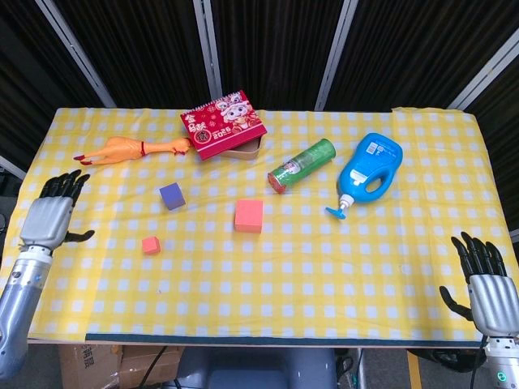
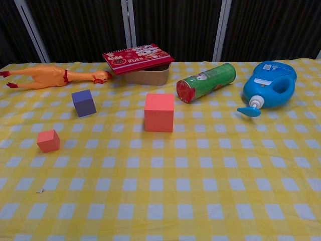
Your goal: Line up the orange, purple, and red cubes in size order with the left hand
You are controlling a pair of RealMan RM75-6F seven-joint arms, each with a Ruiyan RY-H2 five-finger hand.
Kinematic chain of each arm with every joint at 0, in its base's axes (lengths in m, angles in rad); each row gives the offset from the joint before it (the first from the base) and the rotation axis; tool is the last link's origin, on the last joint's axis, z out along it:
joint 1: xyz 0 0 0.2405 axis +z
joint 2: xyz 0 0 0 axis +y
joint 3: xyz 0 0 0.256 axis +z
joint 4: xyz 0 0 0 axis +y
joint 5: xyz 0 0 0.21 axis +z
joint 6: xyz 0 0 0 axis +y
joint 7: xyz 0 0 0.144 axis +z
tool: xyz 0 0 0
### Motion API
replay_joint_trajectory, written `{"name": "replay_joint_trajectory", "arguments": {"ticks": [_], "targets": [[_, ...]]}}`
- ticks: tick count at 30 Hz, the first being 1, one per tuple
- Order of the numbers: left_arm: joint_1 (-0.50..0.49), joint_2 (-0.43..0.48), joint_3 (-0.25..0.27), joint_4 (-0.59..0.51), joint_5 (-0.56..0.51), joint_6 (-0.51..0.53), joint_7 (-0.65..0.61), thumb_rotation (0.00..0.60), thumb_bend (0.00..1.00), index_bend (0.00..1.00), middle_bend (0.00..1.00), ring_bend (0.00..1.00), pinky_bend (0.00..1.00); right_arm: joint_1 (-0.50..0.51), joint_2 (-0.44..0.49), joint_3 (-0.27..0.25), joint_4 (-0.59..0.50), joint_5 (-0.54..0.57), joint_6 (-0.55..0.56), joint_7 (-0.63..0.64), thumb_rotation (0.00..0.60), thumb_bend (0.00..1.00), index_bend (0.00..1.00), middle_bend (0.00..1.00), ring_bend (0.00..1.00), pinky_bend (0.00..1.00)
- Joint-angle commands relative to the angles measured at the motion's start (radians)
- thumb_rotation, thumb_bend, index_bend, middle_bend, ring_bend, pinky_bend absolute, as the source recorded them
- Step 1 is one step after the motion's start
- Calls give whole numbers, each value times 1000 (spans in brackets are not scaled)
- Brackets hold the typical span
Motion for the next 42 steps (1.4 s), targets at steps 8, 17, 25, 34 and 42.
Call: {"name": "replay_joint_trajectory", "arguments": {"ticks": [8,17,25,34,42], "targets": [[-227,-139,-21,250,-100,-199,139,600,220,120,0,0,10,1,12,5,-13,19,-13,40,600,367,0,0,0,36],[-313,-301,-43,348,-349,-182,244,600,239,204,0,0,10,4,17,6,-17,23,-22,59,600,367,0,0,0,36],[-374,-370,-61,308,-550,-76,366,600,283,228,0,0,10,4,20,6,-19,21,-22,71,600,367,0,0,0,36],[-418,-426,-97,285,-686,-3,415,600,334,229,0,0,10,1,19,2,-18,7,-11,77,600,367,0,0,0,36],[-463,-476,-105,316,-749,9,452,600,337,229,0,0,10,-1,18,1,-14,-1,-4,88,600,367,0,0,0,36]]}}
